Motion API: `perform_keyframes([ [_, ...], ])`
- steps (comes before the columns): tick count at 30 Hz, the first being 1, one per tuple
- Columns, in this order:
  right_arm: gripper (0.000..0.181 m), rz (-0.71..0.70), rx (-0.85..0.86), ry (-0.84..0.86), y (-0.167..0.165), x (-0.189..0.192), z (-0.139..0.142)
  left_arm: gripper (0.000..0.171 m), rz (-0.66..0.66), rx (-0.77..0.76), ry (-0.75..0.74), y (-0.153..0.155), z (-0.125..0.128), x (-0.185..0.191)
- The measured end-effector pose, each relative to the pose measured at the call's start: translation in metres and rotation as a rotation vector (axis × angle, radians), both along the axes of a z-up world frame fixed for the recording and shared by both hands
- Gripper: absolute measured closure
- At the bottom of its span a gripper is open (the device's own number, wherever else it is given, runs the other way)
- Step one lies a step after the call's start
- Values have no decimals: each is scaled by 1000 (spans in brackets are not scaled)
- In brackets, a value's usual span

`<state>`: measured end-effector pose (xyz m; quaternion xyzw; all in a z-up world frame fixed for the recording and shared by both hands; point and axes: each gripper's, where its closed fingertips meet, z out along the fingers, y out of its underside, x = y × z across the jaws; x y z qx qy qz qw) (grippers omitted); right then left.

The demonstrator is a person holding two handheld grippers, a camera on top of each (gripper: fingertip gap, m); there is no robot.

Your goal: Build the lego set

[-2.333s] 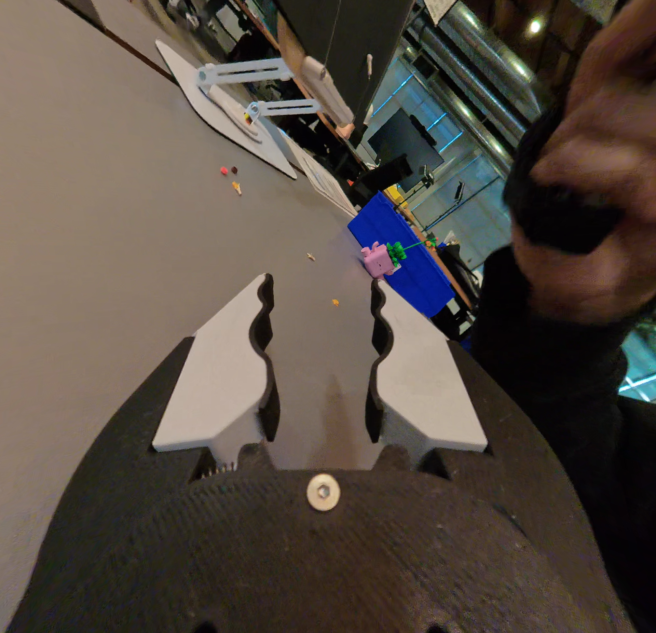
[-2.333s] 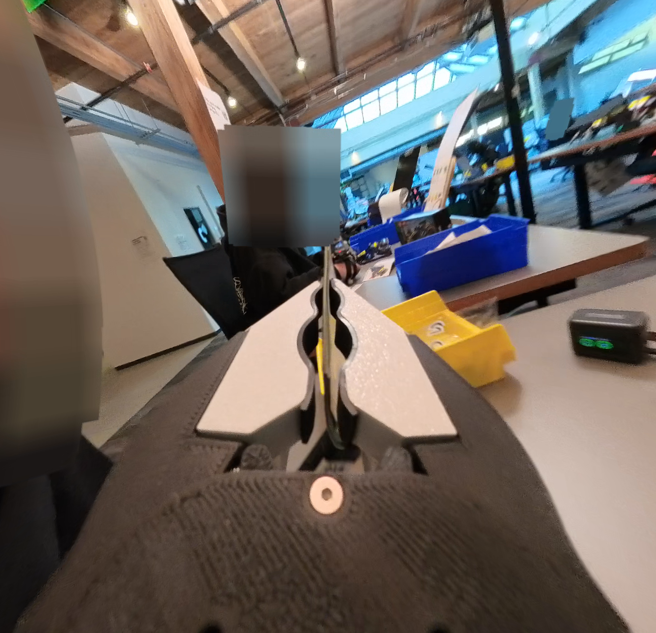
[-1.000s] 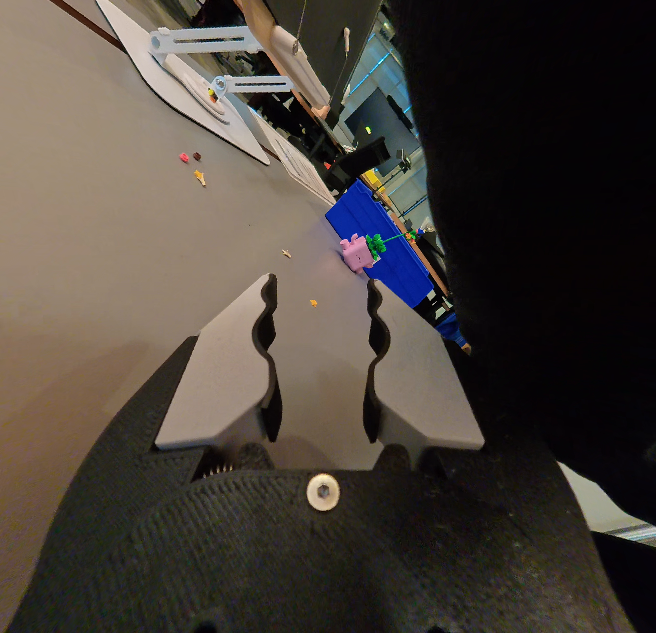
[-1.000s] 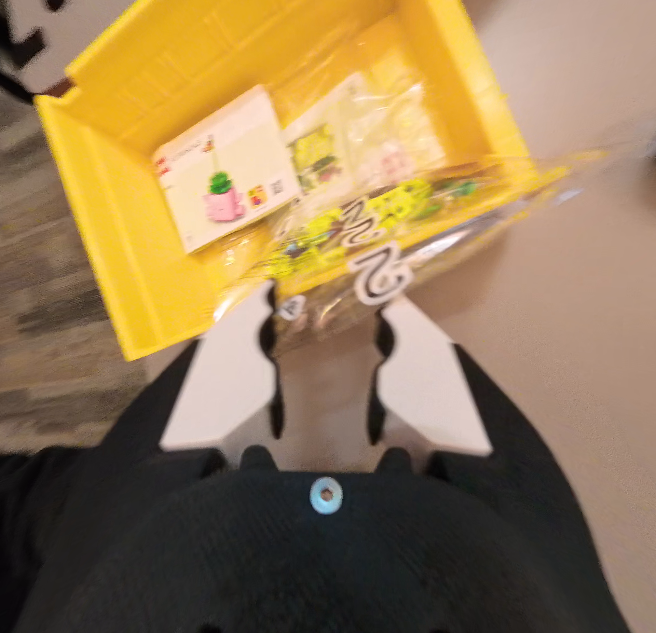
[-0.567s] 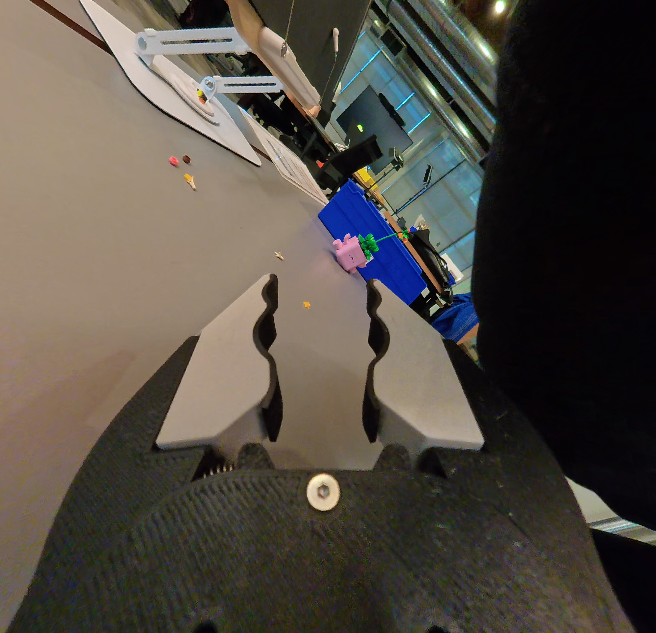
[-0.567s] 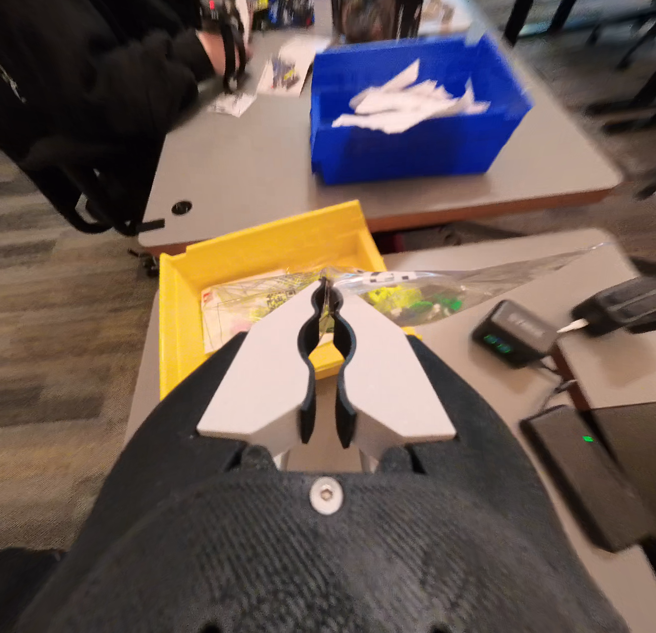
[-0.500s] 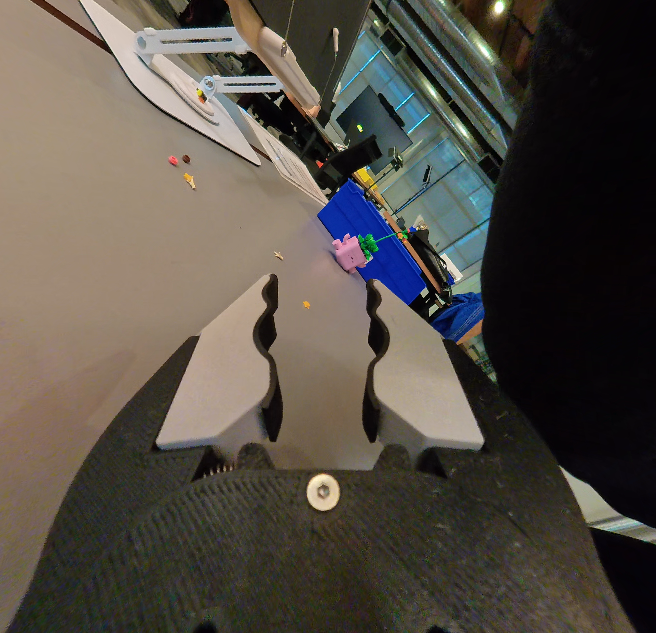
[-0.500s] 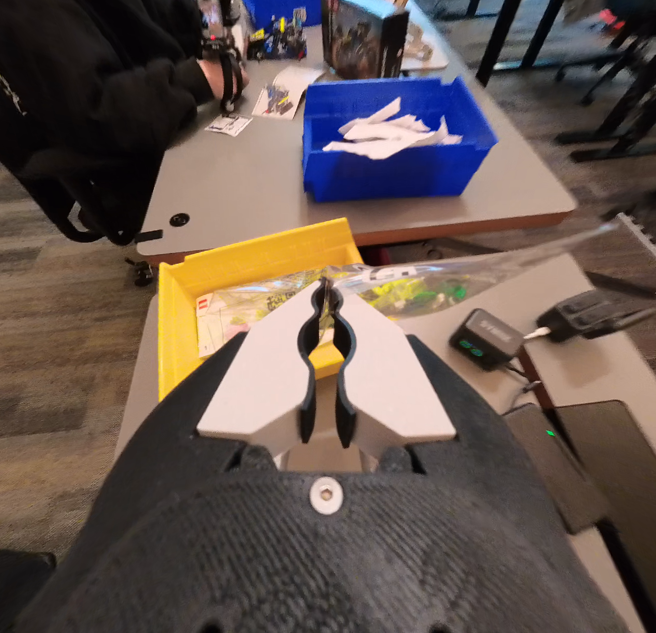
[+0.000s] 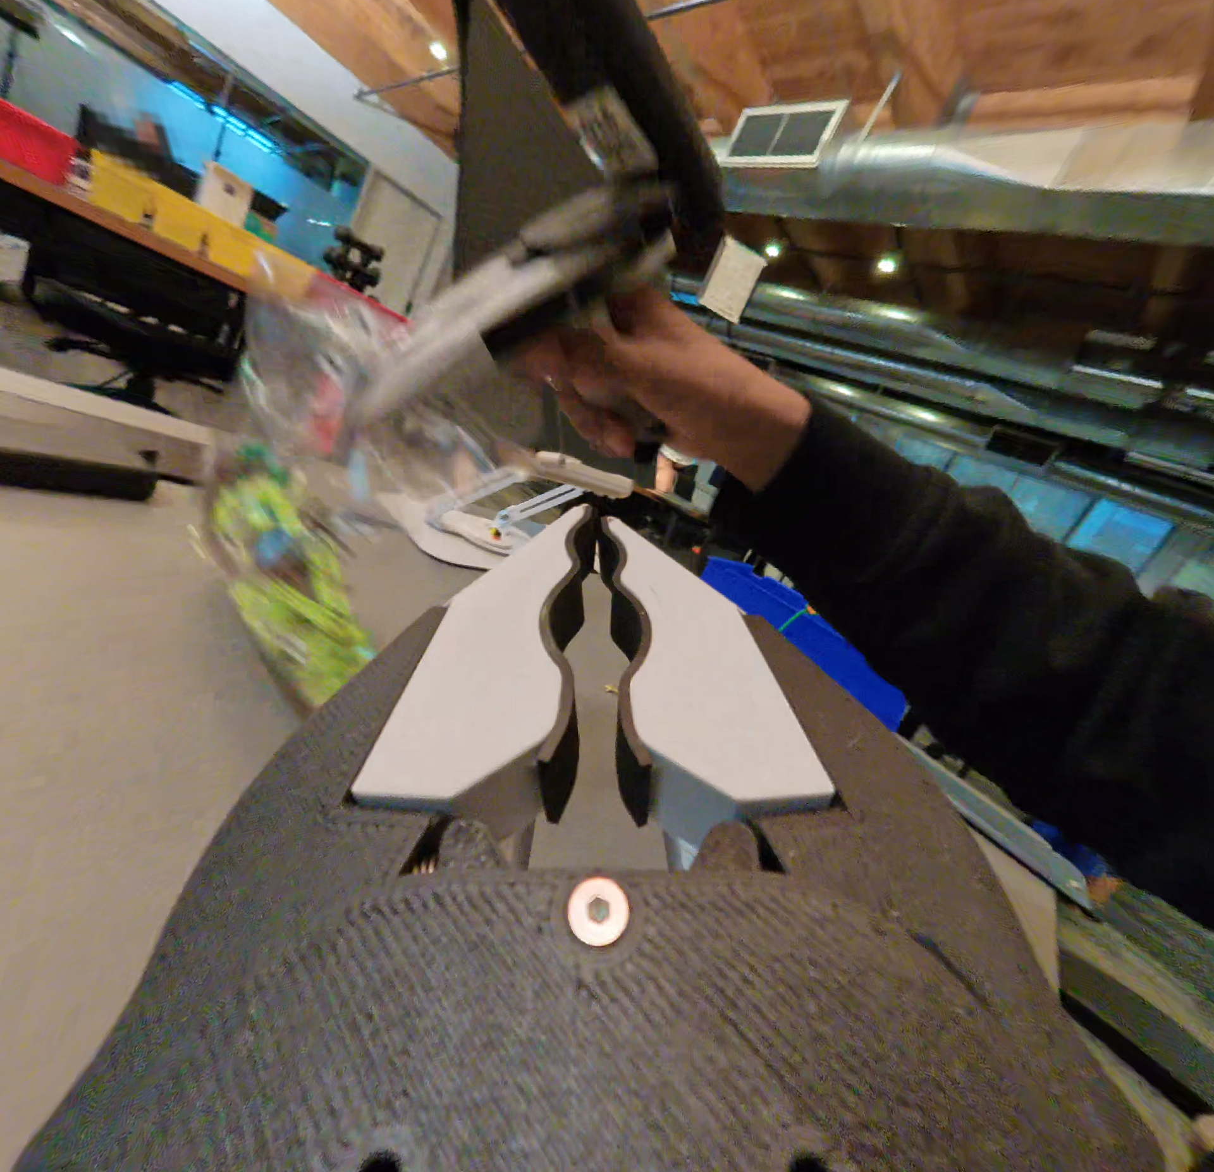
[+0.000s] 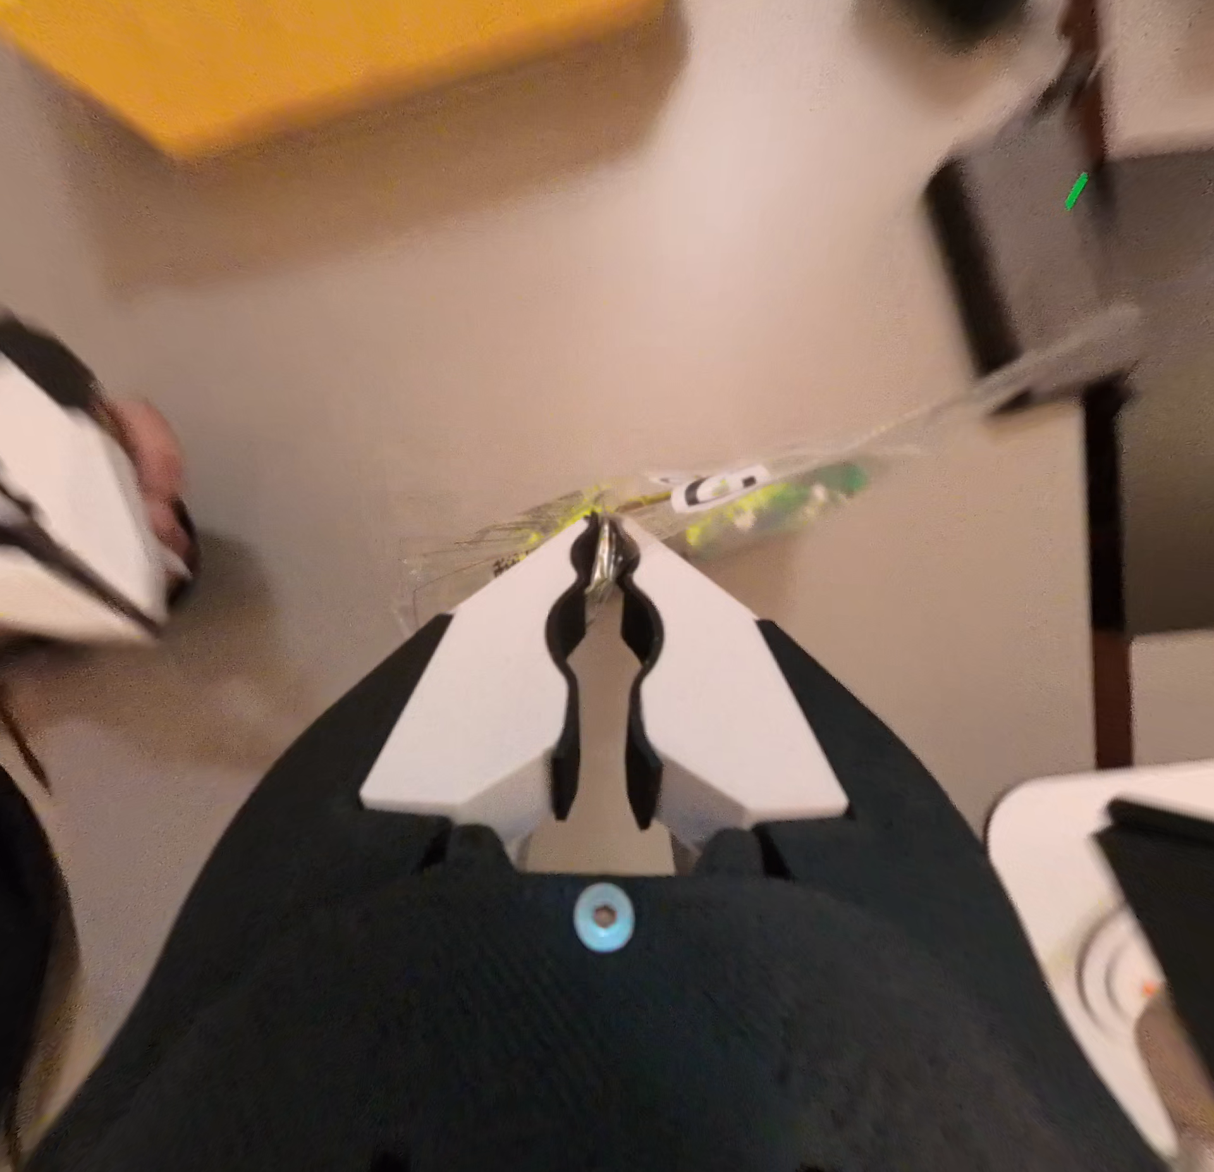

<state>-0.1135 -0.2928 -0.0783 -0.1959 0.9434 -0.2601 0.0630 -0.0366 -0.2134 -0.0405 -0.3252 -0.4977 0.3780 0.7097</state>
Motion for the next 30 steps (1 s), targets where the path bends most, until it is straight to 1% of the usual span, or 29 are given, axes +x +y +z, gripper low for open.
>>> perform_keyframes([
  [1,174,-5,55,34,16,-8,-19,171,8,39,2,-6,-3,1],
  [2,158,-32,74,47,28,-17,-30,171,7,93,6,-11,-6,1],
  [3,152,-68,65,22,36,-23,-34,171,-4,143,5,-16,-10,1],
  [5,132,-145,2,-84,48,-33,-26,171,-19,197,-20,-21,-20,0],
  [7,125,-210,-86,-179,57,-43,-13,171,6,207,-58,-27,-29,-2],
  [9,124,-251,-146,-238,68,-51,-7,166,21,210,-81,-28,-34,-4],
  [10,124,-262,-158,-261,74,-53,-7,164,19,211,-90,-27,-37,-6],
  [12,117,-280,-146,-302,84,-53,-12,161,0,214,-109,-22,-41,-12],
  [14,113,-300,-131,-290,92,-56,-19,157,-22,214,-137,-16,-47,-17],
  [16,115,-304,-138,-277,94,-56,-23,153,-34,209,-162,-11,-51,-21],
  [17,120,-316,-140,-278,93,-56,-25,151,-36,207,-173,-10,-53,-23],
  [19,137,-352,-142,-282,88,-58,-27,150,-44,208,-181,-7,-55,-24],
  [20,141,-356,-146,-293,84,-57,-27,149,-47,211,-183,-6,-56,-25],
  [21,164,-343,-151,-318,79,-51,-24,148,-50,213,-185,-5,-57,-26],
  [22,168,-329,-164,-347,72,-44,-20,147,-51,213,-189,-5,-58,-26],
  [24,167,-298,-187,-379,58,-28,-10,139,-36,205,-207,-6,-60,-27],
  [26,158,-242,-196,-380,45,-10,-3,120,23,187,-239,-13,-63,-28],
  [28,150,-195,-193,-326,35,2,-2,84,80,162,-271,-21,-67,-29],
  [29,147,-182,-190,-290,32,4,-2,76,86,143,-305,-21,-71,-31],
  [30,144,-168,-191,-271,29,8,-2,71,89,124,-338,-22,-76,-33],
])
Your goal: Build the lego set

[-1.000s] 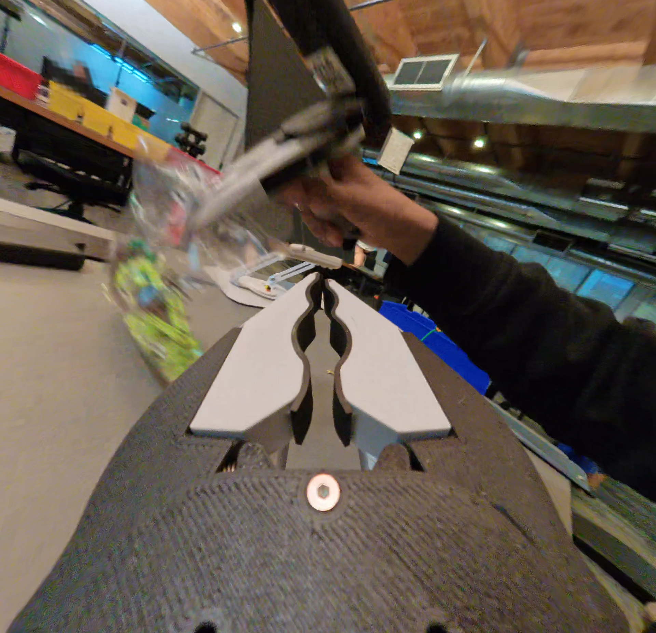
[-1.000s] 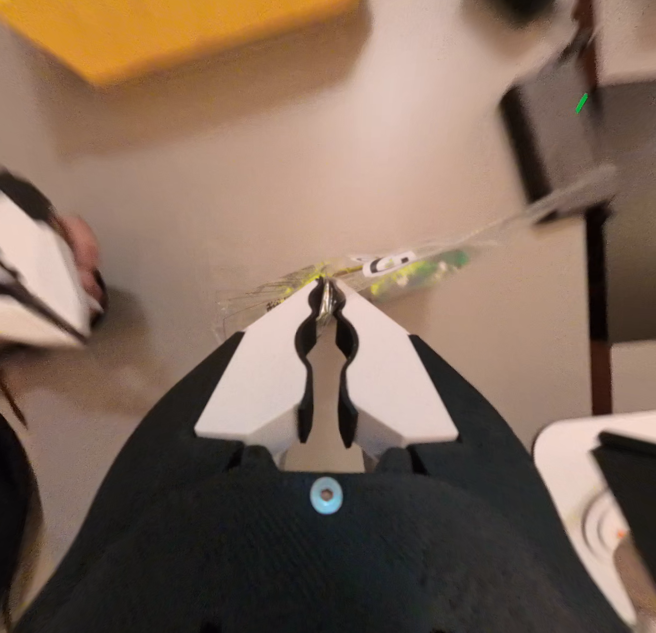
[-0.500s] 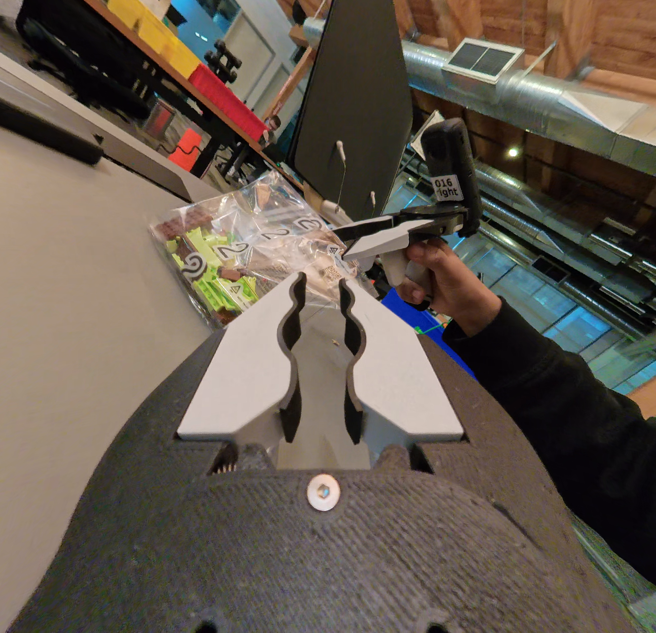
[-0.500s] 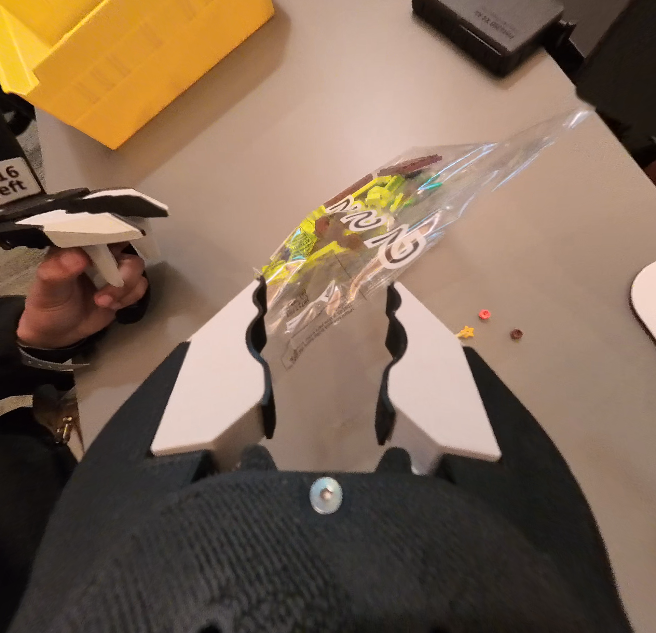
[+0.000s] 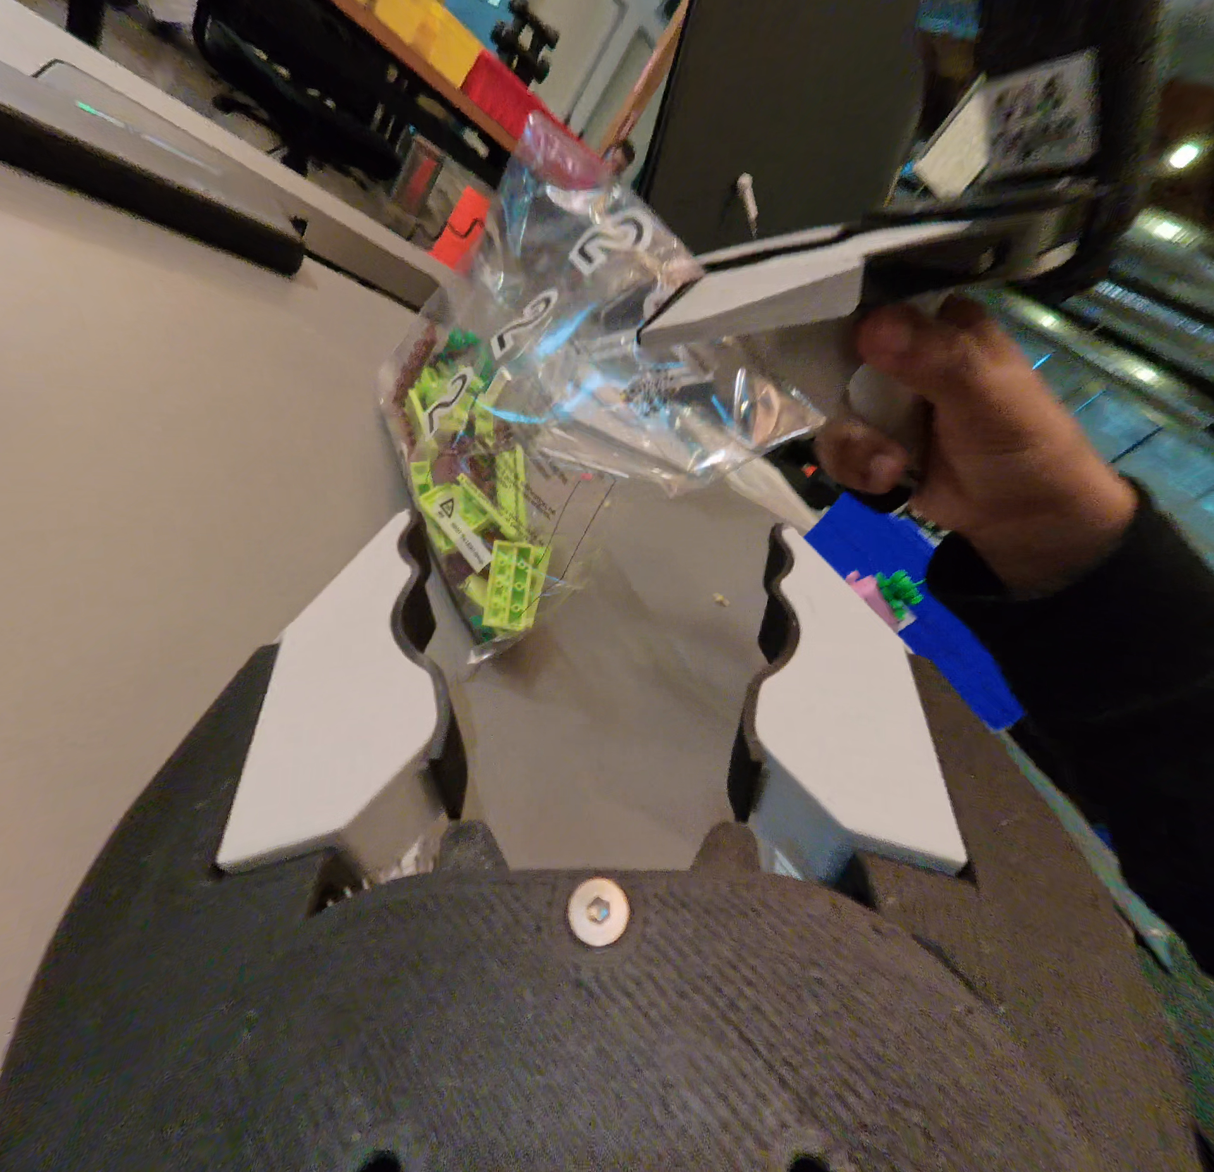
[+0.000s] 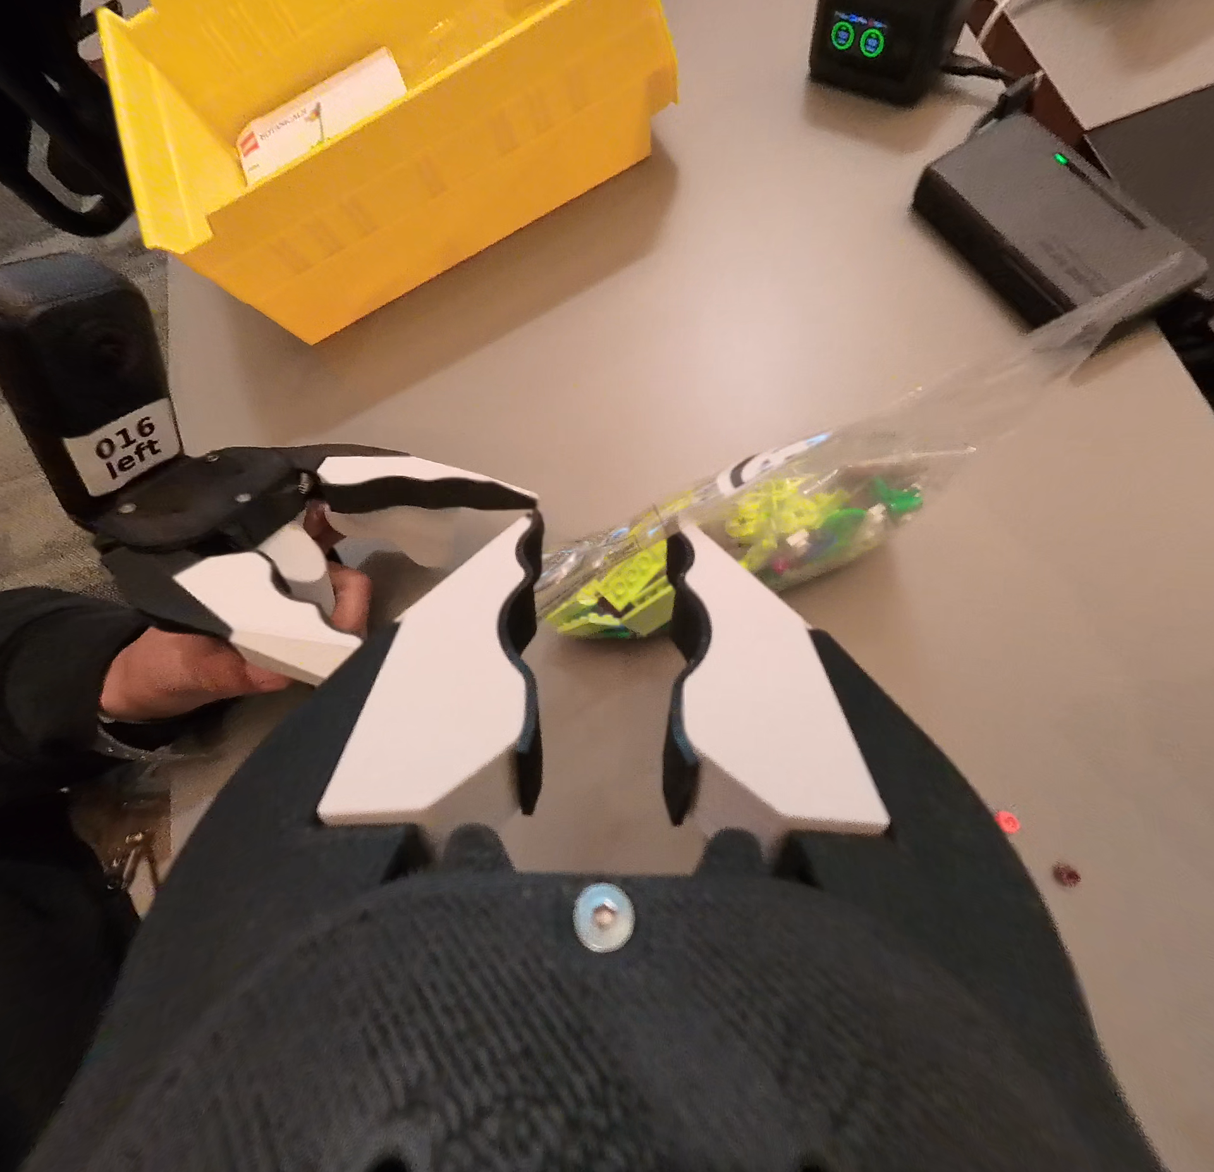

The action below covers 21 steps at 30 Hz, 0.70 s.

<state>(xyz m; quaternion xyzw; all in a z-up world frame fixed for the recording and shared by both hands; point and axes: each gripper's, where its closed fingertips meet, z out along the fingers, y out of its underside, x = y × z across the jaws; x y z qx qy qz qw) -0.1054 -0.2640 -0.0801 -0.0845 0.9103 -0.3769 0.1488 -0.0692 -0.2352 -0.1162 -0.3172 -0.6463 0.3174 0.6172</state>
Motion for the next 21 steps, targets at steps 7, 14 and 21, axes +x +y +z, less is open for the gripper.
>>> perform_keyframes([
  [7,111,227,43,-288,14,63,8,74,-29,22,-34,1,-6,-4],
  [14,117,173,-41,-136,37,60,13,92,-24,96,-20,-8,-8,-2],
  [21,119,-32,-201,13,85,15,23,90,49,98,-6,-25,-7,9],
])
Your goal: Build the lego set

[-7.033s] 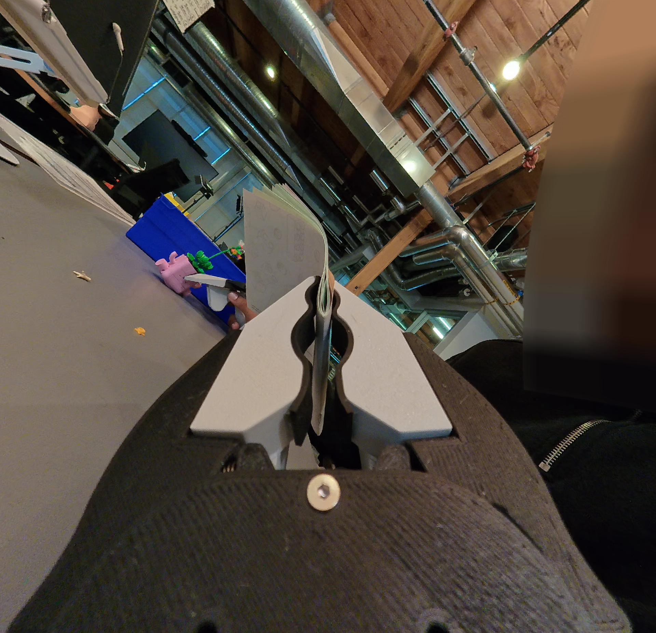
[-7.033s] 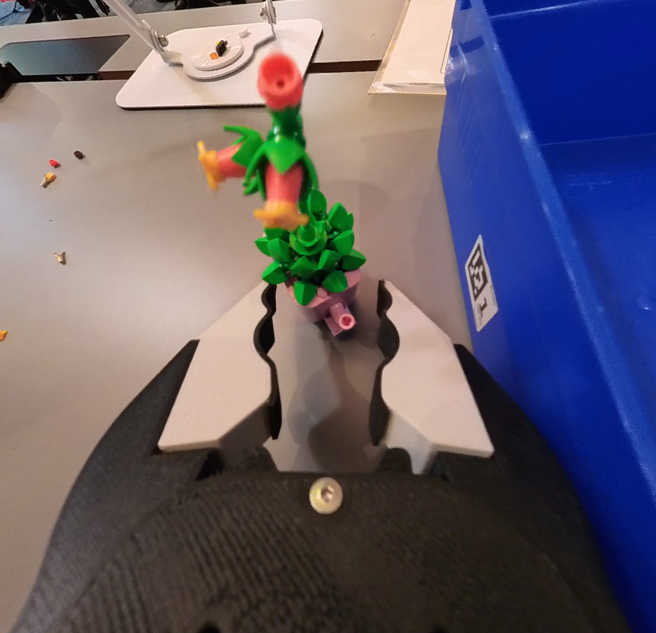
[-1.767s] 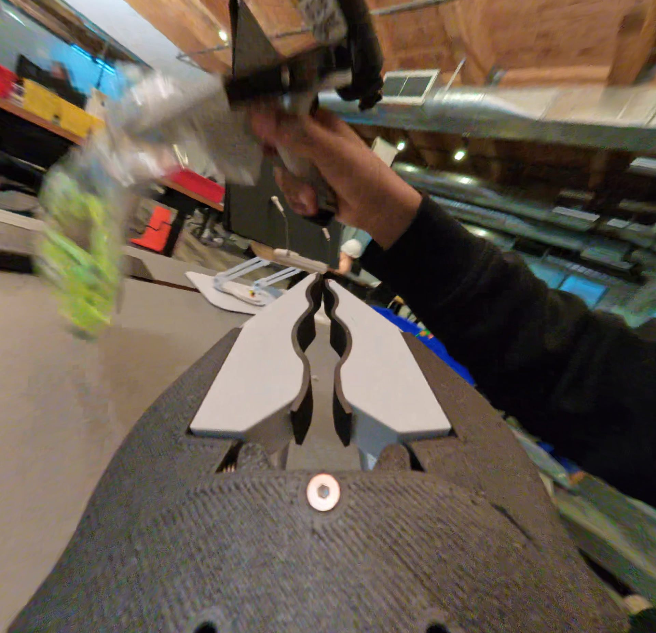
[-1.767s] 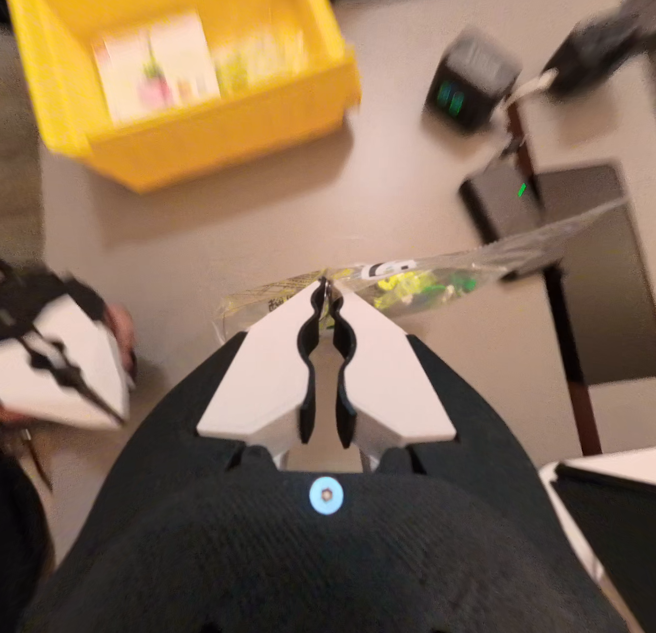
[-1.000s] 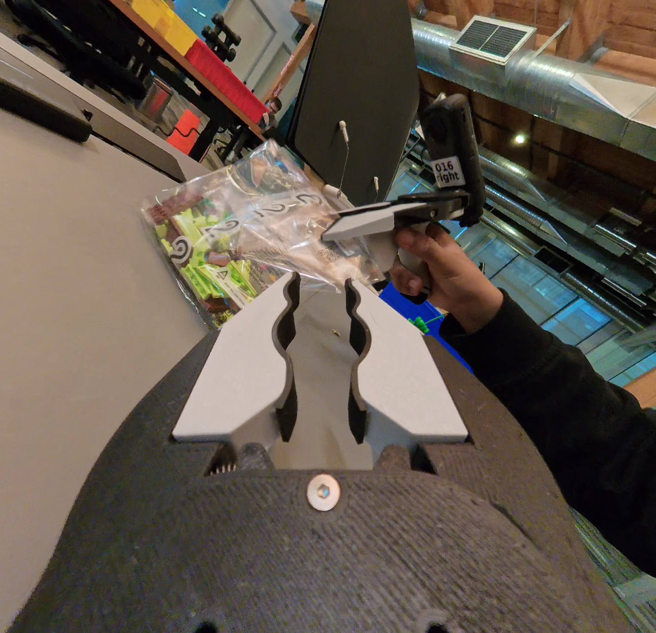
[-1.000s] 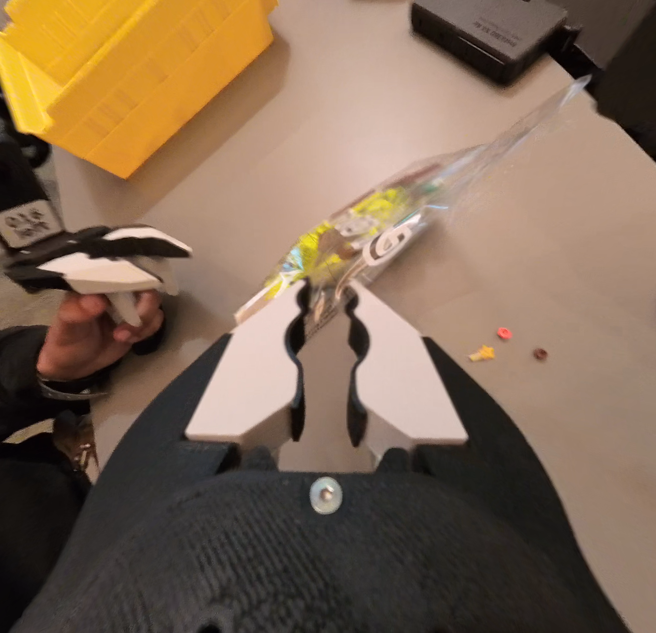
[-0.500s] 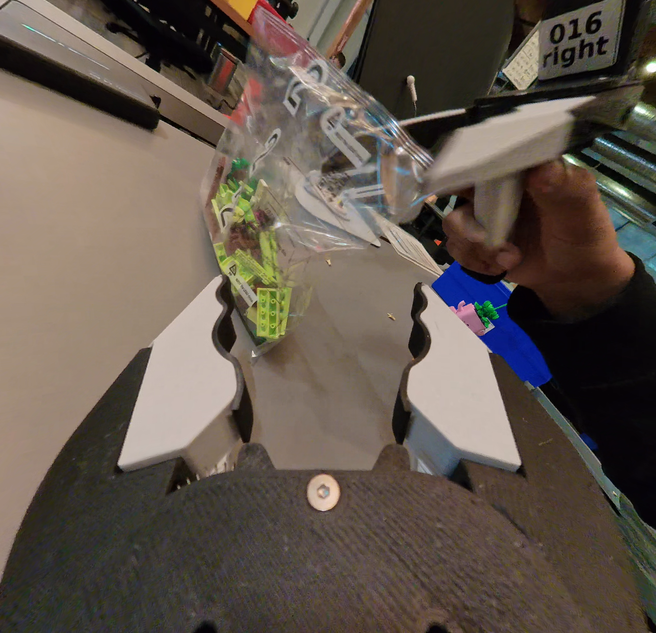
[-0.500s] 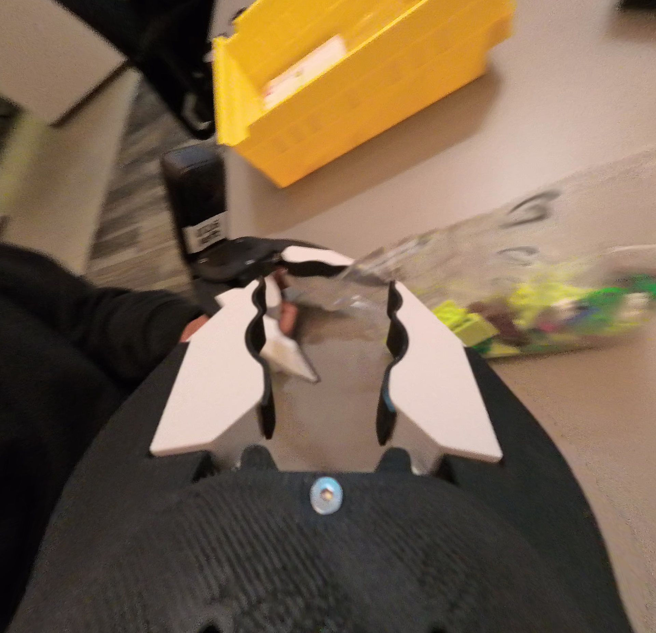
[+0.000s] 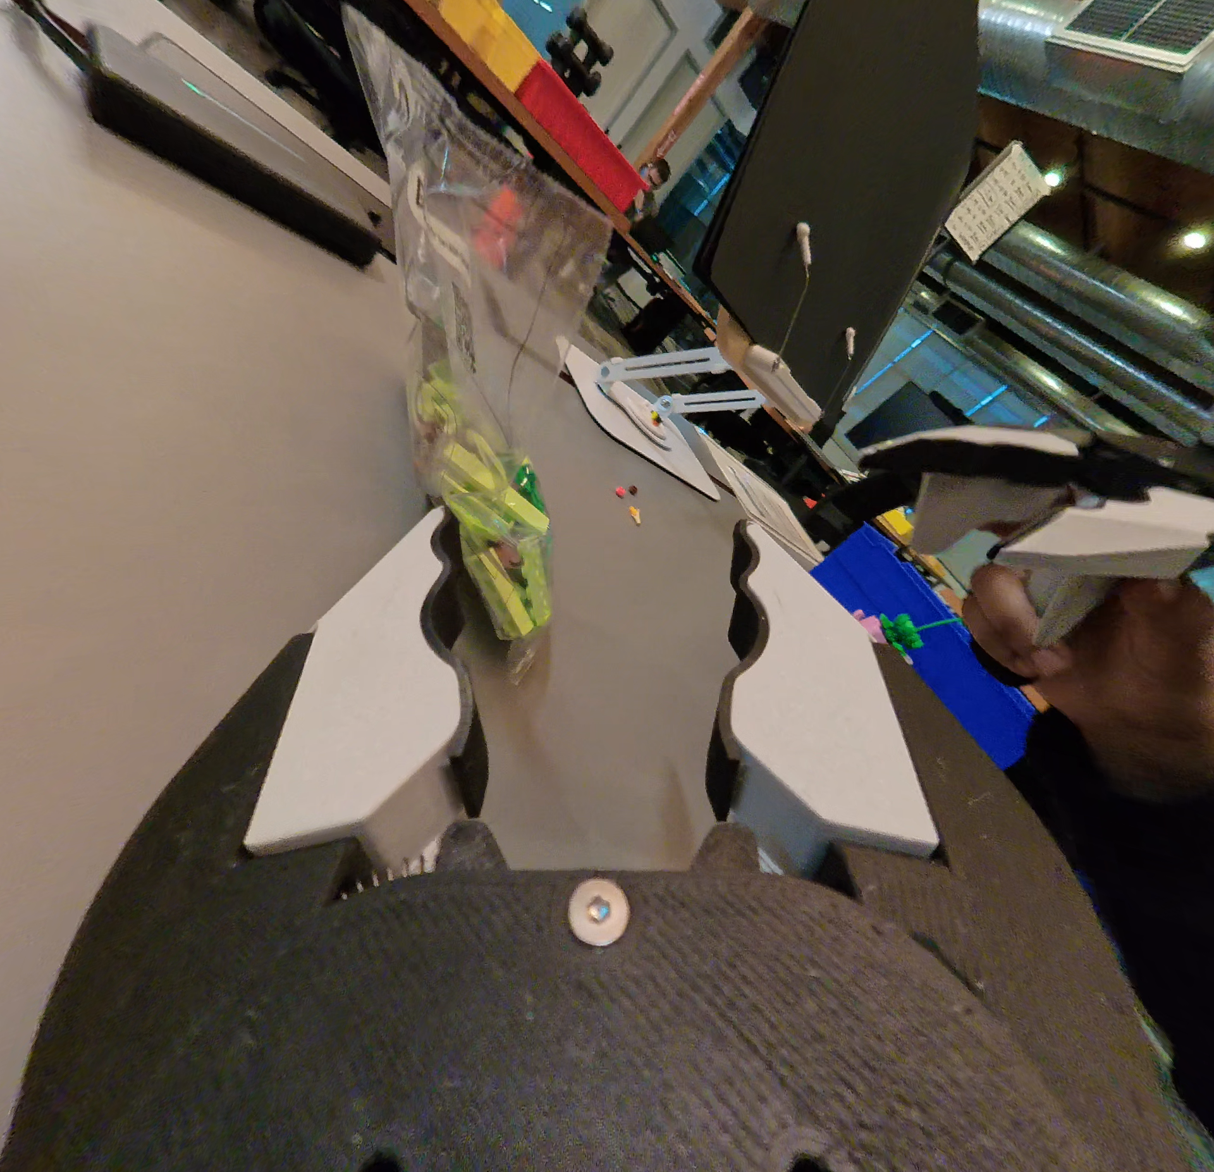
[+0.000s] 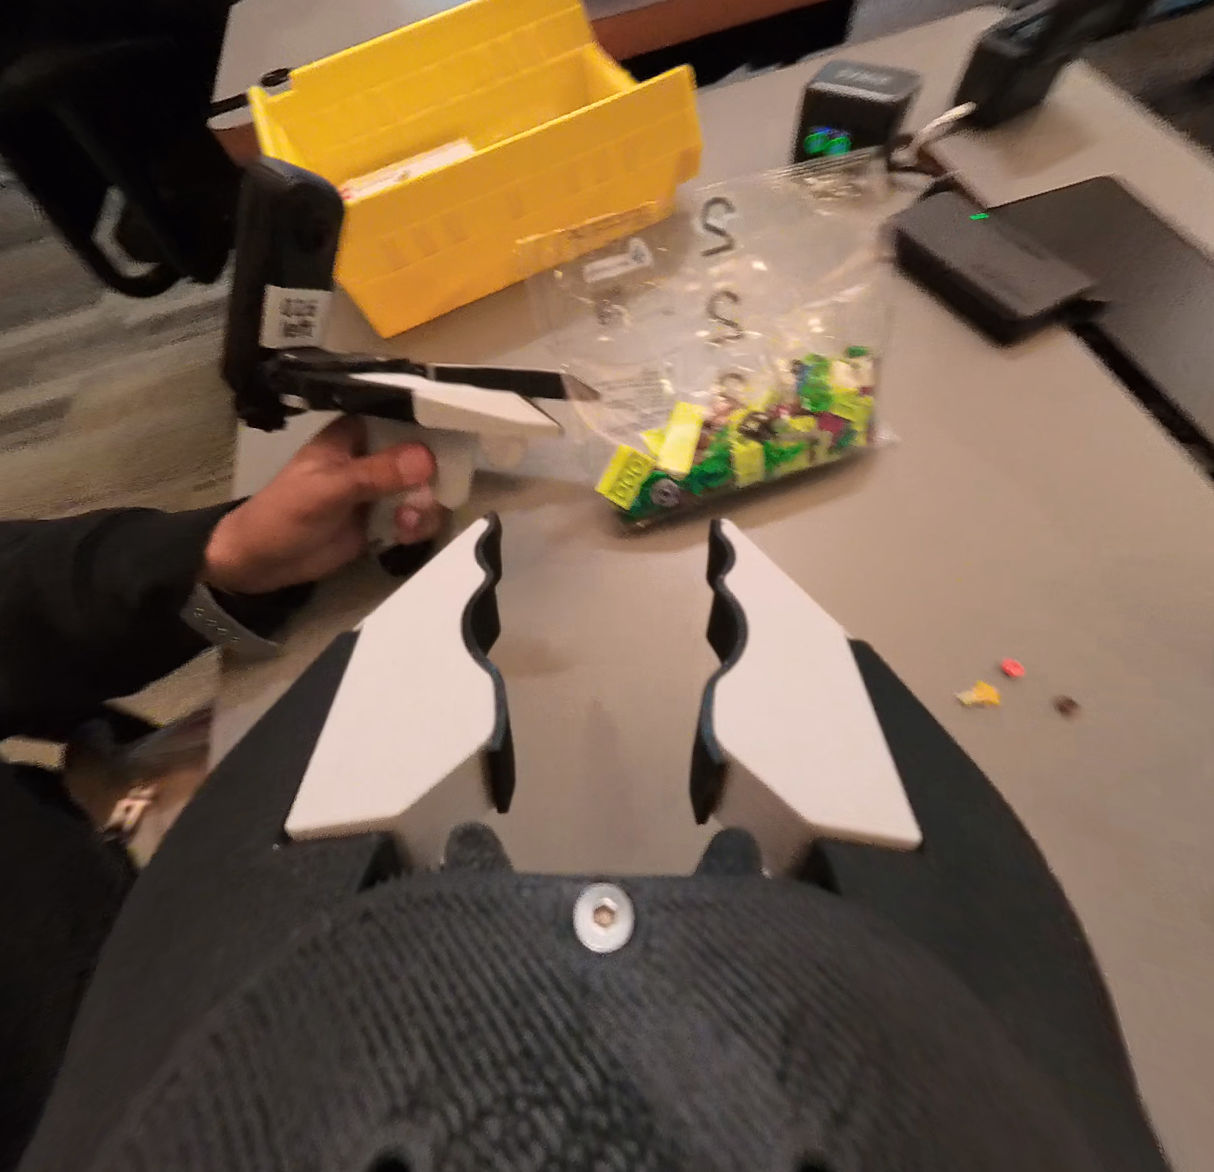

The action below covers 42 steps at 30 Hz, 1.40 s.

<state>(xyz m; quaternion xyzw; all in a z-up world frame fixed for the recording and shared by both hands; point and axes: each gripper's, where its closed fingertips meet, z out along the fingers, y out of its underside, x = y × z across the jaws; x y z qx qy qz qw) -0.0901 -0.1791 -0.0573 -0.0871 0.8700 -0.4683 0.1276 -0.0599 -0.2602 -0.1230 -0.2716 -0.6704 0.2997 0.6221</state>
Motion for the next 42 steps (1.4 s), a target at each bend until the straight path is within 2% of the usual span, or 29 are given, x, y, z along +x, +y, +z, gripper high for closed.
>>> perform_keyframes([
  [4,114,-210,-141,180,40,-45,-5,83,96,-65,10,-17,6,13],
  [8,113,-349,-177,340,84,-73,-32,72,201,-133,35,-30,16,26],
  [12,111,-363,-180,317,117,-71,-56,69,237,-200,22,-27,20,29],
  [17,110,-370,-239,277,148,-76,-65,64,427,-463,62,-20,60,51],
  [18,111,-368,-250,262,154,-76,-66,62,432,-499,56,-13,64,49],
  [22,111,-368,-286,203,174,-78,-76,56,294,-600,7,38,62,18],
  [25,113,-376,-347,165,183,-80,-67,55,155,-645,-75,82,39,-13],
  [27,113,-385,-368,129,186,-82,-64,54,54,-629,-127,111,19,-32],
  [30,116,-384,-373,88,189,-81,-62,55,-95,-599,-185,149,4,-56],
  [33,120,-398,-389,93,192,-82,-60,62,-374,-576,-309,195,-25,-75],
  [34,122,-403,-391,98,192,-82,-60,76,-480,-600,-348,211,-35,-76],
  [35,125,-408,-392,104,193,-82,-60,98,-550,-640,-387,221,-43,-76],
  [37,130,-417,-396,120,194,-81,-59,115,-555,-738,-465,225,-54,-81],
  [39,133,-421,-402,132,194,-81,-59,141,-569,-814,-534,228,-65,-83],
  [42,135,-421,-409,130,195,-81,-58,145,-554,-870,-631,224,-78,-89],
])
